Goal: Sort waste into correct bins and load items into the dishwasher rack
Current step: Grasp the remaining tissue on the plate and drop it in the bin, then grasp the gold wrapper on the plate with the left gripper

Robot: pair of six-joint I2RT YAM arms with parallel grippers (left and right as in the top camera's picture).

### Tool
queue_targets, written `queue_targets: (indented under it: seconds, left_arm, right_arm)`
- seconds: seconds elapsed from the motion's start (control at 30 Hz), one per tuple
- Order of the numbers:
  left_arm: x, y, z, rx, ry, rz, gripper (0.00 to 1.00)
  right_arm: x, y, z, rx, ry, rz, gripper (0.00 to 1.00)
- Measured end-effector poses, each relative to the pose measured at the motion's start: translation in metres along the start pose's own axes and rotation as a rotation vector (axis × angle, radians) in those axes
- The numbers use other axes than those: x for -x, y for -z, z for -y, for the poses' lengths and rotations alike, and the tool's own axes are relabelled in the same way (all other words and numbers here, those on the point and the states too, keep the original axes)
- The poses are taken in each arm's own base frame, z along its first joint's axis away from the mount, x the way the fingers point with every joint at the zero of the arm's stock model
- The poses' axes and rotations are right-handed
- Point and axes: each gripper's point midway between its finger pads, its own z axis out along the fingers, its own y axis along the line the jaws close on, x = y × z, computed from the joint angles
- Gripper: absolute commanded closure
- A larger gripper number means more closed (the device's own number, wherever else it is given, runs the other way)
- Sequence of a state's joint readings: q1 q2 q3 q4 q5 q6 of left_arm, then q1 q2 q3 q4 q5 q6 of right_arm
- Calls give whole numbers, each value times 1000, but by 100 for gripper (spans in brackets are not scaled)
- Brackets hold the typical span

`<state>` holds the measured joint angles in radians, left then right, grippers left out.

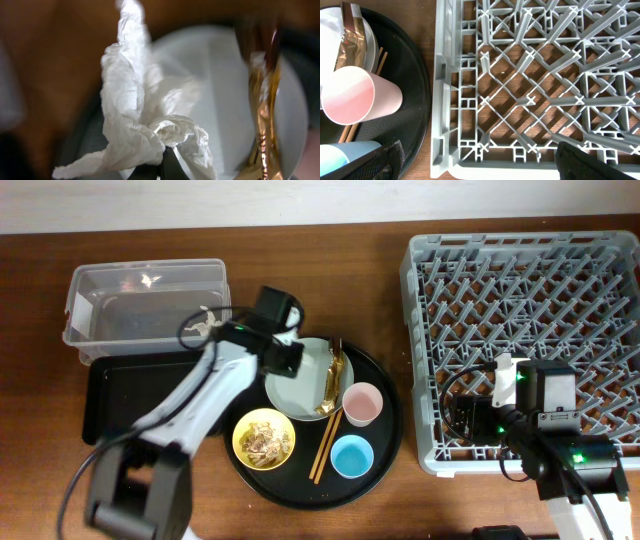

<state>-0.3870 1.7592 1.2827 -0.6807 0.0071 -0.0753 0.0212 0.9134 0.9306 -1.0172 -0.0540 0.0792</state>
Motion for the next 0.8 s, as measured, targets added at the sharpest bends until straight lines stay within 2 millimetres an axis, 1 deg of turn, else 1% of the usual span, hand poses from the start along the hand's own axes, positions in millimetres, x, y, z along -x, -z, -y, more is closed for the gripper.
queue_targets:
  seconds: [0.03,0.07,0.1,0.13,0.2,0.23,0.27,0.3,0.33,0.37,0.4,0.43,0.5,0.57,0.63,0.7,0.73,0.77,0.8]
  left_arm:
    - [14,21,-15,40,22,68,100]
    - [30,51,-36,91,59,161,100]
    - [39,64,-50,122,86,210,100]
    - [49,76,-70,160,124,266,100]
    - [52,82,-101,212,182,293,99]
    - [53,85,-126,248,228,310,100]
    - [52,87,-144,277,262,321,99]
    - [55,89,-161,301,292,346,90]
    - [55,90,-173,319,314,357,74]
    - [56,91,-181,331,323,368,60]
    - [56,88,-189,341,340,374,51]
    - [56,86,-191,342,343,370,44]
    - [54,78,-192,341,343,352,43]
    - [53,76,-191,334,342,347,44]
    - [51,71,-180,290,329,323,44]
    - [49,62,-147,192,283,283,42]
    - [47,56,-119,129,240,252,41]
    - [45,51,-99,89,206,227,40]
    - [41,47,-83,66,180,201,39]
  right_arm:
    - [0,0,0,0,1,0,2]
    - [0,0,0,0,0,0,2]
    - [0,0,0,0,1,0,2]
    - [0,0,0,0,0,0,2]
    - [0,0,0,0,0,0,2]
    - [0,0,0,0,0,-1,2]
    - [0,0,0,0,0,0,2]
    - [0,0,0,0,1,-1,2]
    - [0,0,0,0,0,-1,2]
    - [0,0,0,0,0,-1,2]
    - [0,0,0,0,0,0,2]
    - [0,0,0,0,0,0,2]
    - [0,0,0,0,0,0,2]
    - [0,0,0,0,0,0,2]
    - [0,0,0,0,0,0,2]
    - [0,0,0,0,0,0,2]
    - [0,0,0,0,0,0,2]
    - [0,0,0,0,0,1,2]
    - [0,0,0,0,0,0,2]
